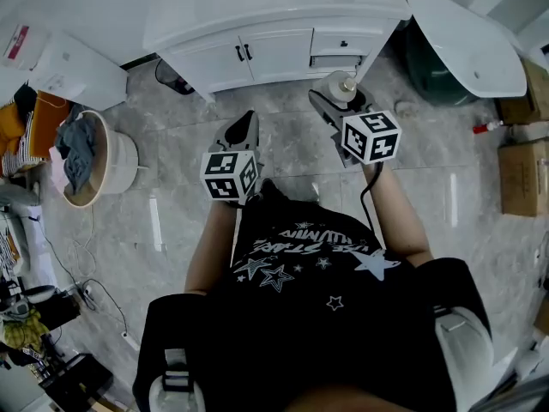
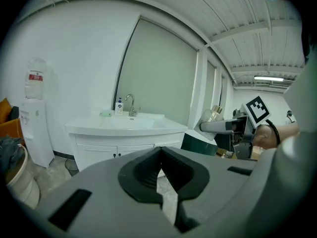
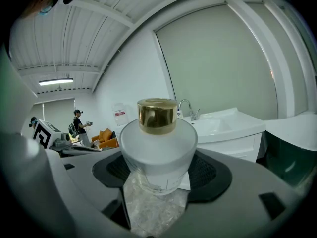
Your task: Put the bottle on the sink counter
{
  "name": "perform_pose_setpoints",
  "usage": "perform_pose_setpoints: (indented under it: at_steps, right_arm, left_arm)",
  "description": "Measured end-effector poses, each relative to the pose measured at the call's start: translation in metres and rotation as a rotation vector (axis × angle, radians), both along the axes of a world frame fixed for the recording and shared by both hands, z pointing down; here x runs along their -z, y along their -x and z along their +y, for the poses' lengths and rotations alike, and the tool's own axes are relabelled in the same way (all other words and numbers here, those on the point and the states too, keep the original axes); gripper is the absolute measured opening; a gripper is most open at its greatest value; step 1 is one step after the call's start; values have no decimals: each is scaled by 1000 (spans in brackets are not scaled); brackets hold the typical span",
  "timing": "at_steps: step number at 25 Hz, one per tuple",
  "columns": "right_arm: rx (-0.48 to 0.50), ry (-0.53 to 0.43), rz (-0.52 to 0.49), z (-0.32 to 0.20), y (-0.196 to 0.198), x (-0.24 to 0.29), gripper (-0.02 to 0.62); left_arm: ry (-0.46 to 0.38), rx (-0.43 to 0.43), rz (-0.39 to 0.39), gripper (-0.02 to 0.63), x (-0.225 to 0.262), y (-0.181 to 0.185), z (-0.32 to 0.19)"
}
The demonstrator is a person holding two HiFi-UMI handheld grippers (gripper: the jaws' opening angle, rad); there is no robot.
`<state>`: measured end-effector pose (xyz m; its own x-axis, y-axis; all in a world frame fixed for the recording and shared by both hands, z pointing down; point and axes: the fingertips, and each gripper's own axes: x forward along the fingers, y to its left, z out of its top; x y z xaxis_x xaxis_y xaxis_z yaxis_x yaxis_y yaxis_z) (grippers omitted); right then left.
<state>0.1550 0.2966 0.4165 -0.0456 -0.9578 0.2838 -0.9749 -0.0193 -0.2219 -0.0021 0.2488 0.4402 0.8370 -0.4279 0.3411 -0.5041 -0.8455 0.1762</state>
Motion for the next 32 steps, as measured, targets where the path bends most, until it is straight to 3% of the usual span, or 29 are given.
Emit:
perform_pose_setpoints:
  at_steps: [12,22,32]
  right_arm:
    - [-48,-15,-4,-146,18,20,321]
    - [-33,18,-17,-219,52,1,321]
    - [44,16,-12,-290,58,-8,321]
  left_arm:
    - [-21,-26,25,8,15,22,-149]
    - [6,17,-1,8,-9,71,-216]
    - [6,88,-12,8,-18,83,-265]
